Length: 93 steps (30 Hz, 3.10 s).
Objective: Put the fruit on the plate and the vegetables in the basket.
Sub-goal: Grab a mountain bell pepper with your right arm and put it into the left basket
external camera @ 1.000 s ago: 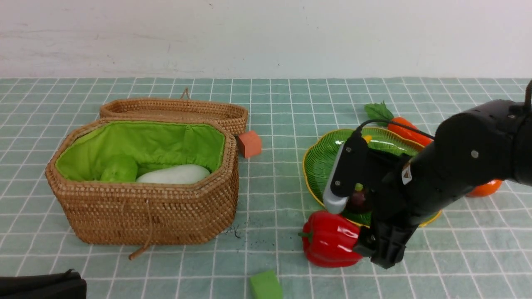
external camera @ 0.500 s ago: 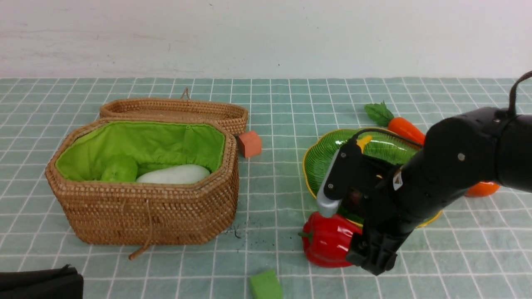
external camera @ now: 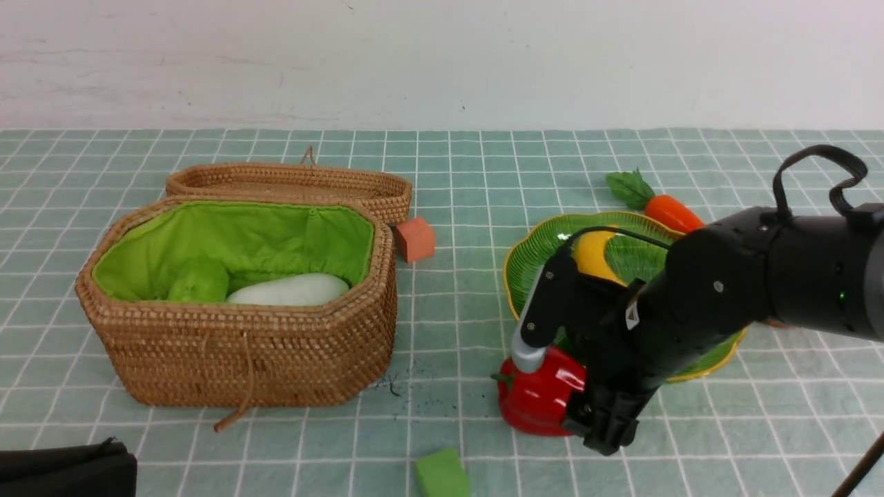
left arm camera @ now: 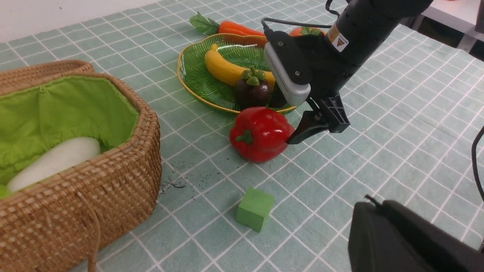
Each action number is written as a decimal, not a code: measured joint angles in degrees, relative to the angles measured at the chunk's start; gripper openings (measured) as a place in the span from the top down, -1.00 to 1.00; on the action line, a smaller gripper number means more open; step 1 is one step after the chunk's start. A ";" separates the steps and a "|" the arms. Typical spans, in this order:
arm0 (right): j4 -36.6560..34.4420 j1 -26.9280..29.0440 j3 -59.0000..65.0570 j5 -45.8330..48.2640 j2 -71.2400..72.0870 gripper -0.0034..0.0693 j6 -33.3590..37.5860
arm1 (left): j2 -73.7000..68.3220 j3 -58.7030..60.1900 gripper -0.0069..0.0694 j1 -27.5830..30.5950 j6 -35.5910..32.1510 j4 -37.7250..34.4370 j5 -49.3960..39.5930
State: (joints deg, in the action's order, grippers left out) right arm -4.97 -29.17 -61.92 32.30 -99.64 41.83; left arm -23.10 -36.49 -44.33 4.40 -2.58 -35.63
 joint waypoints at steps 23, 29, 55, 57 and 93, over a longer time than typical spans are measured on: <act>0.71 0.00 0.00 -3.08 -1.59 -0.64 0.00 | 0.00 0.00 0.80 0.00 0.00 0.13 -0.12; 0.71 0.00 0.00 -3.02 -1.59 -0.27 0.00 | 0.00 0.00 0.80 0.00 0.00 0.13 -0.47; 5.91 0.00 -0.18 -4.98 -0.82 0.24 -8.12 | 0.00 0.00 0.80 0.00 0.00 0.13 -0.70; 9.73 0.00 -0.18 -6.40 -1.07 0.14 -11.17 | 0.00 0.00 0.80 0.00 0.00 0.13 -0.90; 1.12 -5.59 -0.01 -8.61 -0.32 -0.93 -21.13 | 0.00 0.00 0.80 0.00 0.00 0.18 -0.92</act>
State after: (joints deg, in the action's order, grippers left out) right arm -3.84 -34.76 -61.93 23.69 -99.97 20.70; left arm -23.10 -36.49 -44.33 4.40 -2.41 -36.55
